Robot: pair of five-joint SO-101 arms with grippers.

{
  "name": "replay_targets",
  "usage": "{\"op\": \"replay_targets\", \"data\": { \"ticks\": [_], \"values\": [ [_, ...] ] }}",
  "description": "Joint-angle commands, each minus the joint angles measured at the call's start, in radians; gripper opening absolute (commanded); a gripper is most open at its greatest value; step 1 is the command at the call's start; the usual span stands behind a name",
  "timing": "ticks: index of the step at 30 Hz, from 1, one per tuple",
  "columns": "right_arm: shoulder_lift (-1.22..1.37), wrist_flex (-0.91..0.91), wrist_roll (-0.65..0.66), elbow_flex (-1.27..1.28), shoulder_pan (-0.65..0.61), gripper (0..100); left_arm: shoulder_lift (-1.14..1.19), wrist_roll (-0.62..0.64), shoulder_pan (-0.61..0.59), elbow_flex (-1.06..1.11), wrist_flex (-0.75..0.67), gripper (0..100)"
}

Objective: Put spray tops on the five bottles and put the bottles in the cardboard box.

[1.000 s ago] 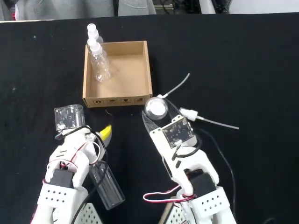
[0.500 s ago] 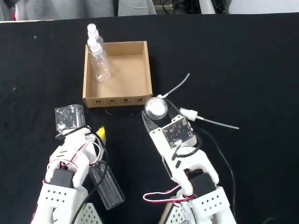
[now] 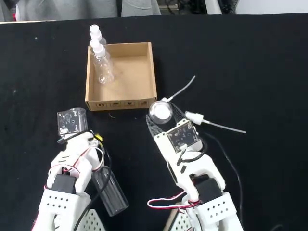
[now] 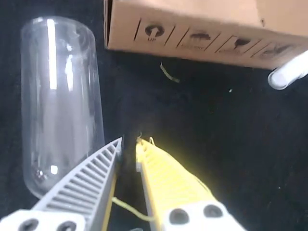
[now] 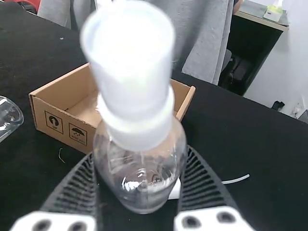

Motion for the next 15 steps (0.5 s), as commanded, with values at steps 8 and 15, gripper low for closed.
{"op": "replay_targets", "data": {
  "ticks": [8, 15],
  "values": [
    [-0.024, -0.003, 0.002, -0.004, 0.031, 1.5, -0.008, 0.000, -0.001, 0.025, 0.021, 4],
    [-0.024, 0.002, 0.000, -0.008, 0.031, 1.3, -0.006, 0.000, -0.004, 0.025, 0.023, 4]
  ]
}}
